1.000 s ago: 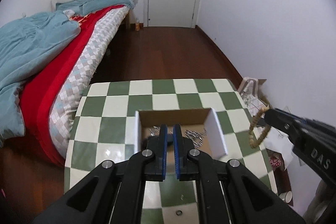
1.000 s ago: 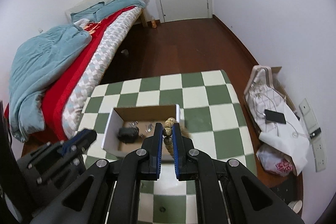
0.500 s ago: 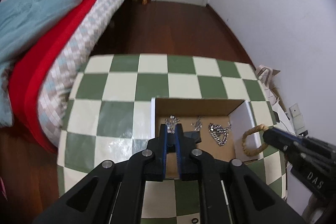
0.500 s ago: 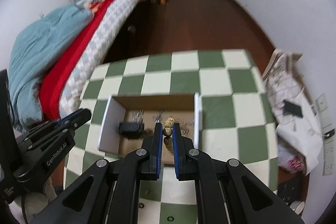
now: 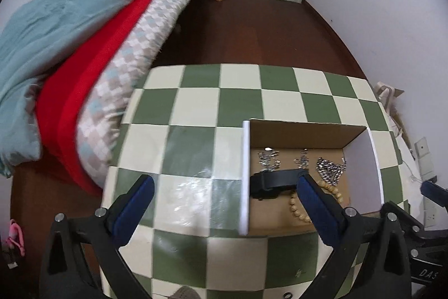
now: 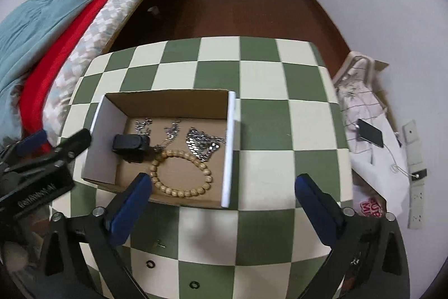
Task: Organize jewelry
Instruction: 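Withdraw the right tool from the box toward the black ring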
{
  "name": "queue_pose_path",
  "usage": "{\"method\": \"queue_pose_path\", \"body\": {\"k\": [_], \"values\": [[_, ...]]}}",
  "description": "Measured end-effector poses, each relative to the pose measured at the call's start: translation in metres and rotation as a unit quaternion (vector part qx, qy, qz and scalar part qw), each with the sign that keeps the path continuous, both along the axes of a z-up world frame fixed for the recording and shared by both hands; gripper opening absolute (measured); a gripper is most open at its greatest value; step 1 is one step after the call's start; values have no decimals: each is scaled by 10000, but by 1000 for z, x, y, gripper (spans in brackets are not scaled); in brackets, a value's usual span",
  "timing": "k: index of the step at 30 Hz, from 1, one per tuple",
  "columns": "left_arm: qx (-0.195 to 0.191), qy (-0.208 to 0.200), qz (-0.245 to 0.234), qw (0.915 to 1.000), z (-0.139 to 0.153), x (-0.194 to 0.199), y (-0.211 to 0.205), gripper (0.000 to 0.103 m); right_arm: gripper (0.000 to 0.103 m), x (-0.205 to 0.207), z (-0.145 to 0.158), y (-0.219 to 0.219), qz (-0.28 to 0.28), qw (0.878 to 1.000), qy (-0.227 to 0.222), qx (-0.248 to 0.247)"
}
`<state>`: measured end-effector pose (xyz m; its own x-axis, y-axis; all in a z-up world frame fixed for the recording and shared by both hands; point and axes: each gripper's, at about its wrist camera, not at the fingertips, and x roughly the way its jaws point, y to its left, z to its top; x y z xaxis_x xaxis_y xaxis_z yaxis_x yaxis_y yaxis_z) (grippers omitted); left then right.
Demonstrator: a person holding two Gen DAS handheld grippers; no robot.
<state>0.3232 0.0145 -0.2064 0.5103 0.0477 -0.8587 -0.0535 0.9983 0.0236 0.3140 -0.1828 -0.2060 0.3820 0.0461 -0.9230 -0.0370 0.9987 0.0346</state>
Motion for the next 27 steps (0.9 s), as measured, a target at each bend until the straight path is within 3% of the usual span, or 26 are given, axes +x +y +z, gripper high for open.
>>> {"method": "queue_pose_path", "body": {"k": [6,7,8,10,16,24,27], "values": [[552,-320,232,9977,3,-57,4,103,102,-54,3,-7,-131,9994,-262,175],[610,-306,233,9974,-2,-68,4,103,93,-63,1,-7,-155,9993,-283,194],[670,-281,232,9971,-7,-77,3,103,73,-78,-5,-7,-153,9992,-277,251],[854,-204,210,9959,-20,-95,1,103,53,-103,-20,-6,-174,9990,-158,379],[1576,30,141,9874,-57,-122,-7,103,53,-155,-63,2,-227,9970,-10,733],[1580,134,263,9870,-67,-132,7,103,51,-172,-95,27,-60,9991,-102,415],[1572,165,261,9871,-70,-133,9,103,42,-173,-96,37,33,9997,-237,98]]}}
